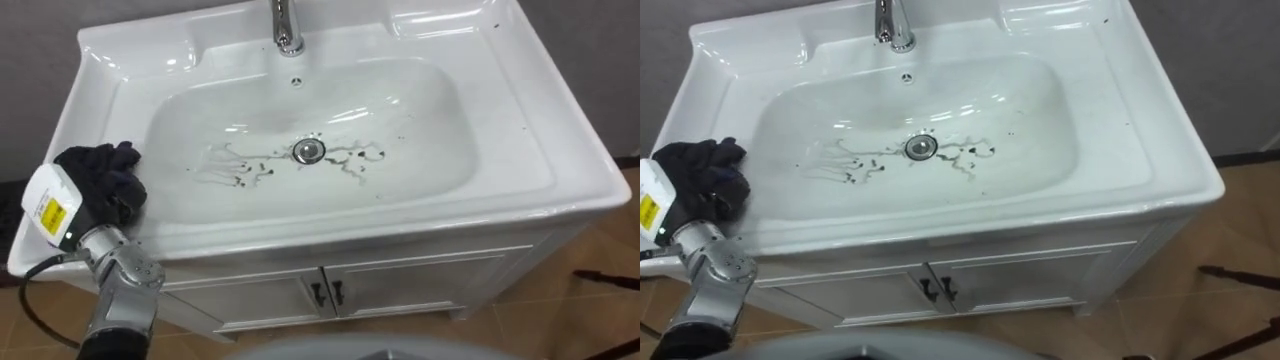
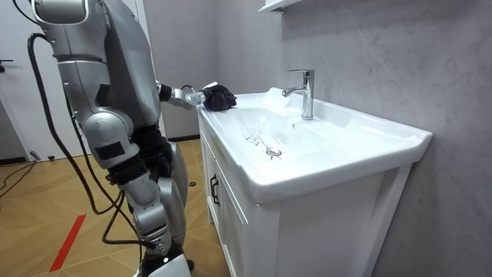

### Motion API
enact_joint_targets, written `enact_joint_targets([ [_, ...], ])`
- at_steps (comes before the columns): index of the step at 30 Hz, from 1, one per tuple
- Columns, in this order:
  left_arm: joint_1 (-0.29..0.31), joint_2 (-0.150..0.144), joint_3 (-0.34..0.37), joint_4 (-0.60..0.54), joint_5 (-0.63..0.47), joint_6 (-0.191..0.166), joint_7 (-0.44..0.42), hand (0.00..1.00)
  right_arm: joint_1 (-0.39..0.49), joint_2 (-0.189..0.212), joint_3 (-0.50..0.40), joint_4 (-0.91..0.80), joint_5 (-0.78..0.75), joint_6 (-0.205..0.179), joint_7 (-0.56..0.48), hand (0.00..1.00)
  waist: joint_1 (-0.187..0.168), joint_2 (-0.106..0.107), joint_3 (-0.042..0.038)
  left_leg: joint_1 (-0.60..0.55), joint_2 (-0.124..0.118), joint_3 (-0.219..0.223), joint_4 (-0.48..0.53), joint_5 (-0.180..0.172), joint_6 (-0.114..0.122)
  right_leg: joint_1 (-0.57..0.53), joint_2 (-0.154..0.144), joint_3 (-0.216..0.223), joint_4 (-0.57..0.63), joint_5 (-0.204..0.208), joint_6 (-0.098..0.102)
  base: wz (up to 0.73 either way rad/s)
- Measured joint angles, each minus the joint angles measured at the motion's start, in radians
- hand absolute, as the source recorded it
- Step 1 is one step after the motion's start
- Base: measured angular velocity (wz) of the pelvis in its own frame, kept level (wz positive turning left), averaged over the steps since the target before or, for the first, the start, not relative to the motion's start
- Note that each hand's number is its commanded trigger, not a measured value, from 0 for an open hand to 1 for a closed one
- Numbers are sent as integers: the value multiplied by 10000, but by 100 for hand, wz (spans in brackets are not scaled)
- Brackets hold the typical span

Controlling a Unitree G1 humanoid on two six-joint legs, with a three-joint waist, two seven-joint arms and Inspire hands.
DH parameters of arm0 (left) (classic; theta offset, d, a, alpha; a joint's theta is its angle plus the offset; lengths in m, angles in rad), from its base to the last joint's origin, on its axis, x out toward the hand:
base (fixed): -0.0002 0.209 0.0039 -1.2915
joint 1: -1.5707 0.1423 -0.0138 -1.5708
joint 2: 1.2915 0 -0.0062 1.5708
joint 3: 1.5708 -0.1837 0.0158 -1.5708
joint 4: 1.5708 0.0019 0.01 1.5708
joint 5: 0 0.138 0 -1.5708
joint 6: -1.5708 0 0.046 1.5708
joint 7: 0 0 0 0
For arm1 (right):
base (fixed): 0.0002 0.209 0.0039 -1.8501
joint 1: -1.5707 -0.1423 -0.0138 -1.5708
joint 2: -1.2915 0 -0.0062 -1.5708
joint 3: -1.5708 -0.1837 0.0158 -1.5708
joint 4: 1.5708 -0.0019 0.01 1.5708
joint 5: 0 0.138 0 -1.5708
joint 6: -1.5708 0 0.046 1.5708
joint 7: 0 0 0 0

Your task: Wipe basin

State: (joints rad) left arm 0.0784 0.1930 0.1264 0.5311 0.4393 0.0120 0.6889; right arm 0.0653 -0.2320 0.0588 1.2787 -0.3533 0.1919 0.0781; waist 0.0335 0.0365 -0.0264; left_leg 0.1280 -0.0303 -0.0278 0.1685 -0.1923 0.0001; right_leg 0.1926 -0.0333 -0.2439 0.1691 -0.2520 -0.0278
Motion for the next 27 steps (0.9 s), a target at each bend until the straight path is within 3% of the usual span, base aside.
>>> enact_joint_targets([
  [2,6,26,1,-280,-166,-29,-292,100,-26,12,15,1,-5,-119,-1,0,-9,-29,21,-78,-11,-17,30,0,0,-29,-13,-58,-3,-1,7,17],
  [6,10,134,-4,-911,-491,-40,-618,100,-165,23,262,25,-12,-334,3,0,-33,-179,197,-415,-14,-23,284,-1,0,-210,-3,-98,-51,-4,11,10],
  [12,18,143,-103,-1879,-1749,117,-1161,100,-115,54,291,84,0,-387,132,0,-207,-102,226,-537,-21,-18,317,-2,0,-190,-17,-193,-167,66,21,4],
  [16,18,135,-589,-2804,-1688,127,-1353,100,-111,201,309,88,-11,-487,93,0,-488,-119,345,-641,-27,-20,352,-2,-1,-231,-34,-283,-185,65,21,6],
  [21,14,135,-1000,-3524,-1600,117,-1526,100,-87,313,411,194,-4,-505,84,0,-591,5,337,-668,-23,97,344,-2,-1,-341,0,-89,-141,66,21,-11],
  [27,4,136,-1017,-4098,-1603,115,-1530,100,-72,351,573,420,-4,-594,110,0,-824,52,317,-592,15,230,315,-2,-1,-340,1,-19,10,68,20,-4],
])
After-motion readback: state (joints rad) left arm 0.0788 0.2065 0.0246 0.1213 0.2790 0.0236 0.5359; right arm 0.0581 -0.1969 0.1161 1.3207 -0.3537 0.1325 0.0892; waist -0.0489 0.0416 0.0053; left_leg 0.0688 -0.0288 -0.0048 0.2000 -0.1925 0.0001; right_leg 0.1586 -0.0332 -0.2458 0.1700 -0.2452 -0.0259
